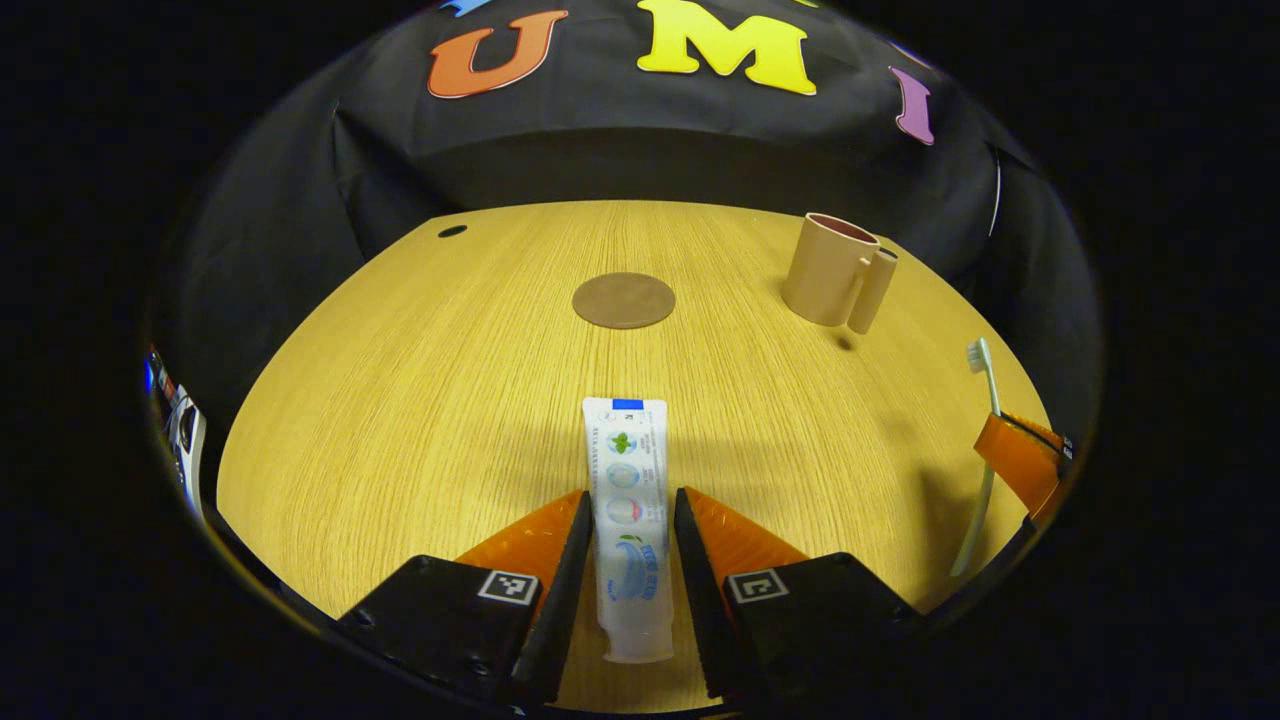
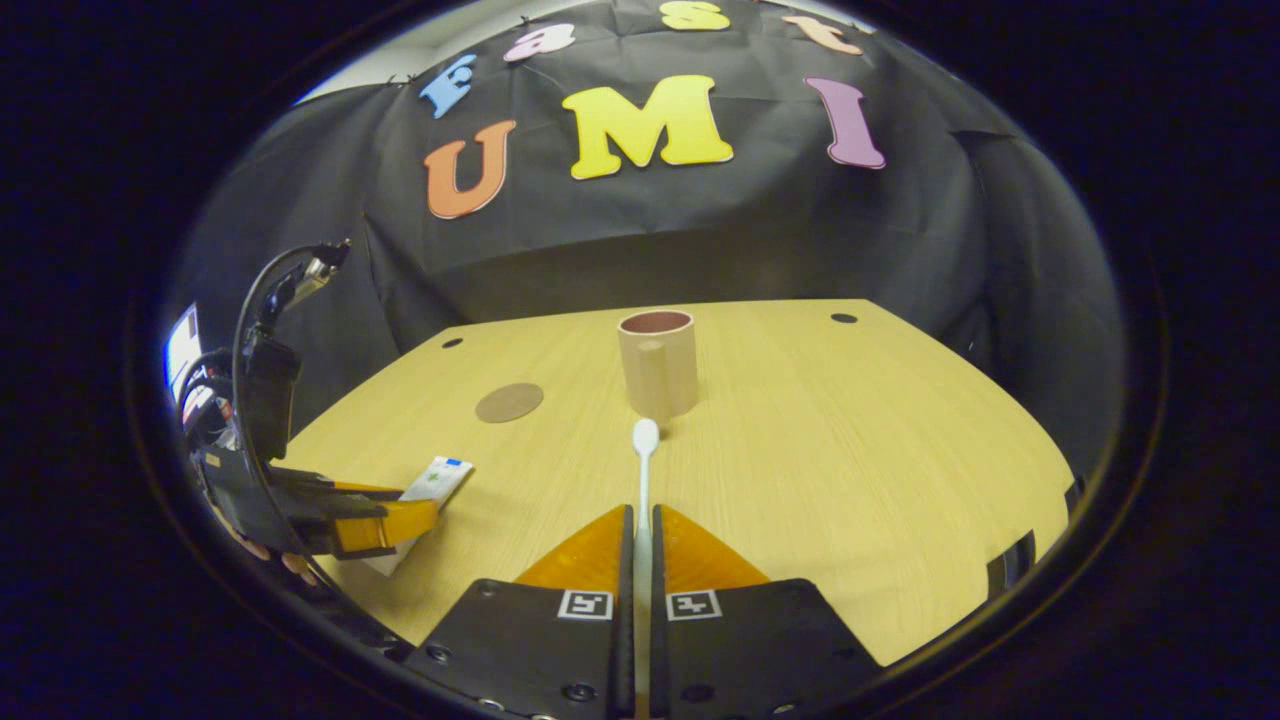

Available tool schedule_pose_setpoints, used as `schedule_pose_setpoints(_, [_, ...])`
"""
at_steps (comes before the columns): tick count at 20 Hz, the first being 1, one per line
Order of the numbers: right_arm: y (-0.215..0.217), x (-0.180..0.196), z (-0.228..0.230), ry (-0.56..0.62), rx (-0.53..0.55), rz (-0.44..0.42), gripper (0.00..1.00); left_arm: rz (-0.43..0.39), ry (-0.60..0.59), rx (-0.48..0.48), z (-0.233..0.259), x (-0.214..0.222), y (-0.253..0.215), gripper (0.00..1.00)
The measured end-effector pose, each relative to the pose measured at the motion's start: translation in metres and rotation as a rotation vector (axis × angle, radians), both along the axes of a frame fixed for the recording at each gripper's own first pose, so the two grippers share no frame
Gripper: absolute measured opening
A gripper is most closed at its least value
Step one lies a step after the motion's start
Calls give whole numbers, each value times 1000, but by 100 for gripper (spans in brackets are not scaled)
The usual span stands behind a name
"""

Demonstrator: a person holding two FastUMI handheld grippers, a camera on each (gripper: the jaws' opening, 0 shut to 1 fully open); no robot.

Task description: Put the toothbrush and toothpaste on the desktop into the cup, then pick up the cup and place it on the coaster on the desktop.

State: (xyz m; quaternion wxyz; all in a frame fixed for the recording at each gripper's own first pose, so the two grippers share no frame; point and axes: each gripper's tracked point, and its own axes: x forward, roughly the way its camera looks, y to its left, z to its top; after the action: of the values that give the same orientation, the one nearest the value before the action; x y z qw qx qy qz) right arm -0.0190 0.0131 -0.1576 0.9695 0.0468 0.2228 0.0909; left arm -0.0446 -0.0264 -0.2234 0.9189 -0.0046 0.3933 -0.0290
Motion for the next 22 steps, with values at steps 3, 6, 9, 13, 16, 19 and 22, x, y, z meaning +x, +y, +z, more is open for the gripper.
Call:
schedule_pose_setpoints(3, [-1,-4,4,-16,4,6,4,-19,20,15,0,0,3,51])
schedule_pose_setpoints(6, [-1,-6,10,-30,7,11,4,-36,28,7,0,0,3,53])
schedule_pose_setpoints(9, [-1,-10,17,-44,3,13,4,-71,19,-24,1,0,5,43])
schedule_pose_setpoints(13, [-5,-10,24,-57,1,5,4,-85,-30,-19,4,-1,8,36])
schedule_pose_setpoints(16, [-4,-10,33,-77,-2,-3,4,-83,-110,-11,18,-4,8,35])
schedule_pose_setpoints(19, [-2,-4,41,-98,-24,-8,4,-59,-232,-19,50,7,13,34])
schedule_pose_setpoints(22, [2,8,55,-121,-36,-16,4,-58,-334,-41,82,17,14,35])
